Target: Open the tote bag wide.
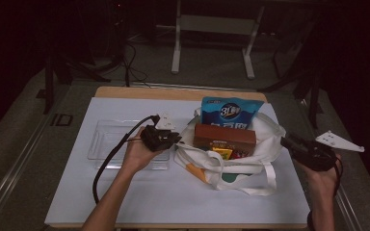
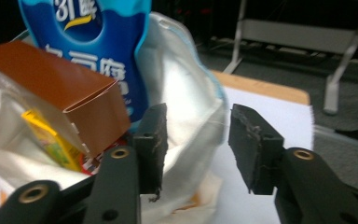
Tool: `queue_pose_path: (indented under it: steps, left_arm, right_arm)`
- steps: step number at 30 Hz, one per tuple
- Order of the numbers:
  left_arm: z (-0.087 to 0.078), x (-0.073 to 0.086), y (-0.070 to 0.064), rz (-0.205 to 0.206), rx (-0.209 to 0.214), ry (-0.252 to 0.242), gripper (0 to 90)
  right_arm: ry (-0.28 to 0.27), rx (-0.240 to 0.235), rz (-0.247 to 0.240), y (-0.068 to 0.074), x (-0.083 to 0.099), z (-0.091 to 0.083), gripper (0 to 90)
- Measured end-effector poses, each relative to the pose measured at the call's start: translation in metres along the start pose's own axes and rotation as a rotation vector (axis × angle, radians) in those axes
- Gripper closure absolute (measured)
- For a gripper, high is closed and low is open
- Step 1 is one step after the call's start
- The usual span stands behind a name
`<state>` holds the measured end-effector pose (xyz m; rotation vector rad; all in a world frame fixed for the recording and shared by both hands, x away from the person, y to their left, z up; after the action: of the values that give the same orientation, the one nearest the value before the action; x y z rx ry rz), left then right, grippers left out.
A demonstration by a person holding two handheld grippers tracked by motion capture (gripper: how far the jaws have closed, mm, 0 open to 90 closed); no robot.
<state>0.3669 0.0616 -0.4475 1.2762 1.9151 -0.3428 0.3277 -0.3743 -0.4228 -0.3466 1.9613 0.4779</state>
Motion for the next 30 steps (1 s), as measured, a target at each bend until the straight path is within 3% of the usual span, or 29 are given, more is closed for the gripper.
queue_pose_path:
  steps: [4,5,13,16,17,20,23,25,30]
  left_arm:
    - [0.004,0.002,-0.003,0.022,-0.007,0.033,82.9]
    - [0.008,0.003,-0.006,0.032,-0.011,0.052,83.4]
    - [0.021,0.005,-0.009,0.075,-0.028,0.112,86.0]
    - [0.023,0.004,-0.009,0.073,-0.035,0.114,87.1]
    - [0.024,0.005,-0.006,0.068,-0.041,0.122,87.5]
    - [0.026,0.007,-0.004,0.043,-0.042,0.119,87.6]
    - [0.023,0.006,-0.006,0.036,-0.033,0.082,86.4]
    - [0.017,0.004,-0.007,0.018,-0.053,0.044,81.7]
    - [-0.001,-0.006,-0.014,0.033,-0.087,-0.032,72.1]
  right_arm:
    - [0.058,0.017,-0.013,0.002,0.004,0.012,56.5]
    - [0.077,0.034,-0.005,0.001,0.012,0.021,61.7]
    - [0.118,0.051,0.008,-0.006,0.03,0.029,73.0]
    - [0.127,0.056,0.014,-0.008,0.035,0.031,76.5]
    - [0.162,0.076,0.013,-0.012,0.044,0.038,80.4]
    - [0.185,0.084,0.01,-0.013,0.051,0.044,82.8]
    - [0.186,0.083,0.022,-0.013,0.054,0.047,83.2]
    - [0.184,0.086,0.02,-0.013,0.053,0.046,83.1]
    - [0.179,0.082,0.015,-0.012,0.052,0.042,82.8]
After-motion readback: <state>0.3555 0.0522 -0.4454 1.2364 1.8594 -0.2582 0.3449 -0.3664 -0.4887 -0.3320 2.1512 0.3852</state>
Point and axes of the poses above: each handheld gripper's, and its own axes: z roughly forward along the jaws, x roughly out of its underside, y roughly to its left, the point moved 3 cm from there along z, roughly forward along the jaws, and after that the axes turned 9 degrees about z, right-handed, at the moved point
